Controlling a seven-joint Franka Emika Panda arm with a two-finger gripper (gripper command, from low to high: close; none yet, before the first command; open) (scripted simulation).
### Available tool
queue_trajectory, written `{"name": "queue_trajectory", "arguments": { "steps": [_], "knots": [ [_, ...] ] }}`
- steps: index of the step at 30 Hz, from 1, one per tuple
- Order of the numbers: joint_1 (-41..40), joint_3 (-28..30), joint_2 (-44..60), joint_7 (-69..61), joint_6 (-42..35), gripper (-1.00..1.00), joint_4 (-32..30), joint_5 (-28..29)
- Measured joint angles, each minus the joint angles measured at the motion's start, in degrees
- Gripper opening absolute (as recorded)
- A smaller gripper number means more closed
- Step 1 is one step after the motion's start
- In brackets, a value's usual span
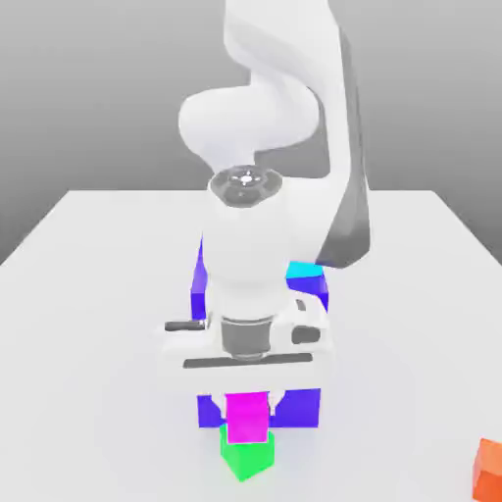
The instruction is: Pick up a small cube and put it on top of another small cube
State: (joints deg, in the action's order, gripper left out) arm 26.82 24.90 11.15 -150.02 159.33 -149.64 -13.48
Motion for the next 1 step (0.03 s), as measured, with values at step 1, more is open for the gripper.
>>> {"name": "queue_trajectory", "arguments": {
  "steps": [1],
  "knots": [
    [0.0, 0.0, 0.0, 0.0, 0.0, 1.0, 0.0, 0.0]
  ]
}}
